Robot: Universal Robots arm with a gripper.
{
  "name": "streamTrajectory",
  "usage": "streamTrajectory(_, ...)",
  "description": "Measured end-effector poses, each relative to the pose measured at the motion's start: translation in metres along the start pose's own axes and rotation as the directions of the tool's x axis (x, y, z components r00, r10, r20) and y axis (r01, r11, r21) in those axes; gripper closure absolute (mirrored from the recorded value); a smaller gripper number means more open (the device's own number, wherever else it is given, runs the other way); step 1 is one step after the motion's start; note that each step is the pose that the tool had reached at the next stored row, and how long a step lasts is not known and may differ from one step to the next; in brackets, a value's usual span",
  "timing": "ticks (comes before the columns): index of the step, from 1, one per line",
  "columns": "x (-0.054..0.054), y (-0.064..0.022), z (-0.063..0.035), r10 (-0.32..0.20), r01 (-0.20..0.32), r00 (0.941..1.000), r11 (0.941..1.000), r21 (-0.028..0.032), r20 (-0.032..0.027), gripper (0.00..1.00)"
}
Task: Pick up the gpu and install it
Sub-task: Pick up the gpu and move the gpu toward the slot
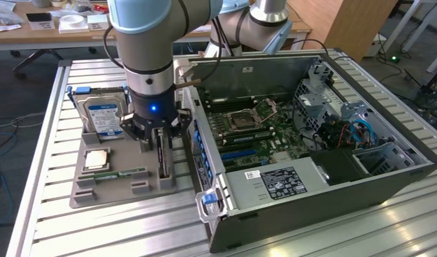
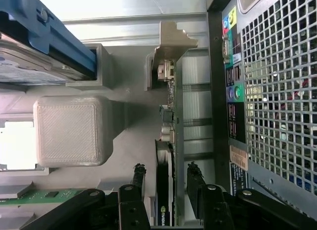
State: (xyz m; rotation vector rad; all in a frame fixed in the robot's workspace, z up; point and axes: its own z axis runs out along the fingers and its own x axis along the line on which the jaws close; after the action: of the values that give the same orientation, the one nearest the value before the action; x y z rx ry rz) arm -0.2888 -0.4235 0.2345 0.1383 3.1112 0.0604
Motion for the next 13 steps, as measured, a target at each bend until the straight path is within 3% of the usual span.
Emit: streamTrajectory(13, 0.0002, -0.0001, 0.0048, 0.000, 0.000, 1.0000, 1.0000, 0.0011, -0.0002, 0.53)
